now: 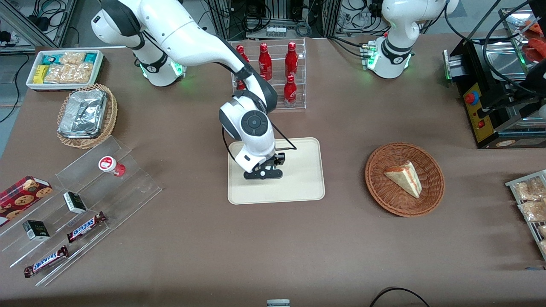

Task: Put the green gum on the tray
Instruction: 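Carry the held gum bottle over the beige tray, then lower the gum bottle onto the tray and open the right gripper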

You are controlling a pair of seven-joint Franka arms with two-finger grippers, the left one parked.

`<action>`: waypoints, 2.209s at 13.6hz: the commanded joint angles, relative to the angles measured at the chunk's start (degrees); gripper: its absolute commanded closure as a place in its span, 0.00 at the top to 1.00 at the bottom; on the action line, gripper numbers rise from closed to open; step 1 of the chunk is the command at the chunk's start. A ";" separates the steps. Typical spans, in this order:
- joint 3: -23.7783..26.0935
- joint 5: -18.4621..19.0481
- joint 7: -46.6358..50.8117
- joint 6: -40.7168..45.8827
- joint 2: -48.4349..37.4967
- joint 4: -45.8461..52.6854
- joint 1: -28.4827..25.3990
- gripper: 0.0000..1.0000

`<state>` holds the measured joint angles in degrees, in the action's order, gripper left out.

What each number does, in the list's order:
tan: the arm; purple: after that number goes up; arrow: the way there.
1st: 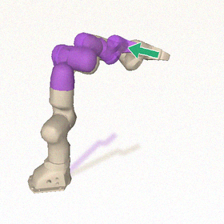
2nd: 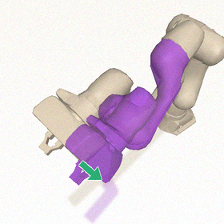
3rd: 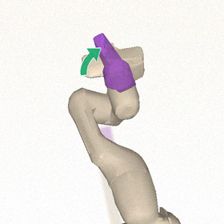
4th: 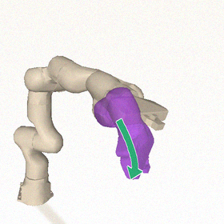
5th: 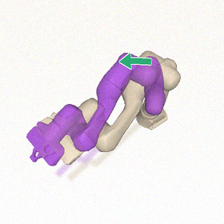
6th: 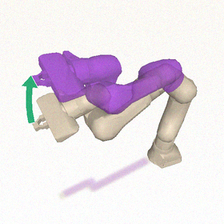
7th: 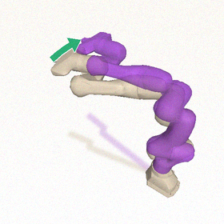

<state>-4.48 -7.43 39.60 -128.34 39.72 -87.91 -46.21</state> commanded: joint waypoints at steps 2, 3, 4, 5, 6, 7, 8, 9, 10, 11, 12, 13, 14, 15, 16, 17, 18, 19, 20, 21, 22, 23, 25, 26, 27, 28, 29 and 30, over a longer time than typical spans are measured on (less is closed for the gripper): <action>-0.53 -2.24 0.57 -1.39 2.99 2.22 -1.17 0.00; -0.53 -2.24 0.48 -1.74 3.26 2.22 -1.17 0.00; -0.53 -2.15 0.22 -2.00 3.44 2.22 -1.25 0.08; -0.61 -1.97 -0.13 -2.09 3.70 2.22 -1.26 0.23; -0.62 -1.71 -0.14 -2.18 4.22 2.22 -1.34 0.51; -0.62 -1.62 -0.05 -2.96 4.49 2.22 -1.34 0.78; -0.62 -1.45 -0.14 -4.10 4.58 2.13 -1.52 1.00; -0.70 -1.45 -0.14 -4.55 4.58 2.13 -1.95 1.00; -0.70 -1.36 -0.22 -4.64 4.49 2.13 -2.05 1.00; -0.70 -0.92 -0.23 -4.64 4.49 2.13 -2.05 1.00; -0.70 -0.22 -0.14 -4.64 4.49 2.13 -2.05 1.00; -0.70 -0.04 -0.22 -4.64 4.49 2.04 -2.05 1.00; -0.70 -0.04 -0.23 -4.64 4.32 2.04 -2.05 1.00; -0.70 -0.04 -0.31 -4.55 4.14 1.95 -2.05 1.00; -0.70 0.05 -0.40 -4.38 3.97 1.87 -2.13 1.00; -0.70 0.83 -0.49 -4.29 3.70 1.87 -2.05 1.00; -0.70 1.71 -0.75 -4.11 3.61 1.78 -2.05 1.00; -0.70 1.89 -0.84 -4.03 3.61 1.69 -2.05 1.00; -0.70 1.98 -0.93 -3.76 3.44 1.60 -1.96 1.00; -0.79 1.98 -1.71 -2.46 3.00 1.60 -1.96 1.00; -0.79 1.90 -2.50 -1.31 2.48 1.60 -1.96 1.00; -0.88 1.89 -2.60 -0.60 2.04 1.60 -1.87 1.00; -0.97 1.89 -3.04 1.06 0.72 1.60 -1.61 1.00; -0.97 1.89 -3.12 1.94 0.02 1.60 -1.43 1.00; -0.97 1.89 -3.47 3.00 -0.86 1.60 -1.26 1.00; -0.97 1.89 -3.65 4.14 -1.65 1.60 -1.08 1.00; -0.97 1.89 -4.35 5.19 -2.53 1.51 -0.82 1.00; -1.23 1.89 -5.31 6.77 -3.32 1.51 -0.82 1.00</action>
<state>-5.59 -6.19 35.73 -124.78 38.41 -86.37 -47.42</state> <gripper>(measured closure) 0.000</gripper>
